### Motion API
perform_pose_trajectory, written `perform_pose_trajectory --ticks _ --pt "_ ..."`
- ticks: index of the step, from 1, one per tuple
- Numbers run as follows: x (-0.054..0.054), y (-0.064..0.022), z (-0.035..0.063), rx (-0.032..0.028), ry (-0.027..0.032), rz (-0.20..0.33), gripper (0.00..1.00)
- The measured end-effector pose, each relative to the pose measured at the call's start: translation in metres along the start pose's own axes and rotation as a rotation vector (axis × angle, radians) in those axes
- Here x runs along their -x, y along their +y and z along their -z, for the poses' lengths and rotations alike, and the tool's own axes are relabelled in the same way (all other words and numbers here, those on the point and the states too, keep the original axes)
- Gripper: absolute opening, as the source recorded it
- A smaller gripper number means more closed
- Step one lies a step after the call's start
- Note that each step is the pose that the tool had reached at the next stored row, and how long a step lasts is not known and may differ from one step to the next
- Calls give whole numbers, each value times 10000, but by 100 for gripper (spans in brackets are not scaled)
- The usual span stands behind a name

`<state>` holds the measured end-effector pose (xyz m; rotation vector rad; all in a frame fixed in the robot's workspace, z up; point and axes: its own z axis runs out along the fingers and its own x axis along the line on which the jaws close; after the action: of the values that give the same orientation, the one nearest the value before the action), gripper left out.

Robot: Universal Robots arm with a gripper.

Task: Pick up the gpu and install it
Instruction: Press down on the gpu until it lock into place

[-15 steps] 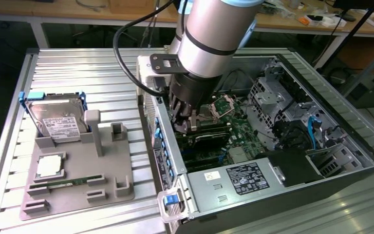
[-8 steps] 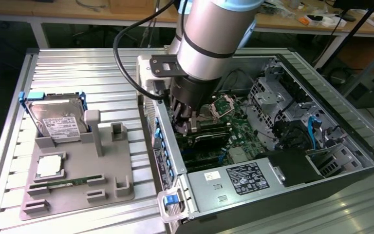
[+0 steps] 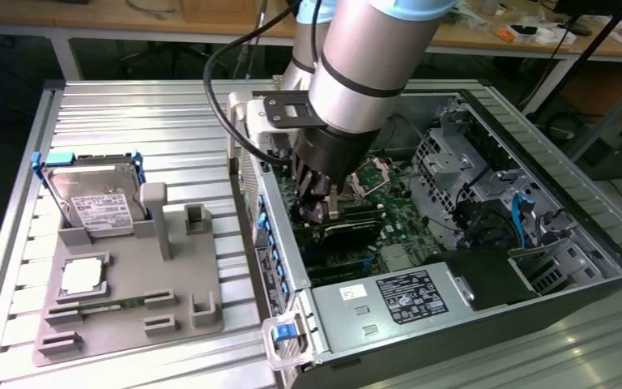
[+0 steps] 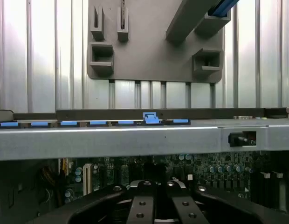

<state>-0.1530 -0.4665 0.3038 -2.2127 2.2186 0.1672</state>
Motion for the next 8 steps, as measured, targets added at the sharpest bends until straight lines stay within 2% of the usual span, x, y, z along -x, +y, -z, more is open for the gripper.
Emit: perform_pose_trajectory --ticks 4,6,8 --pt "0 -192 3 -1 -1 0 11" --pt "0 -249 -2 -1 -1 2 11" --pt "-1 -267 -11 -3 -1 2 11"
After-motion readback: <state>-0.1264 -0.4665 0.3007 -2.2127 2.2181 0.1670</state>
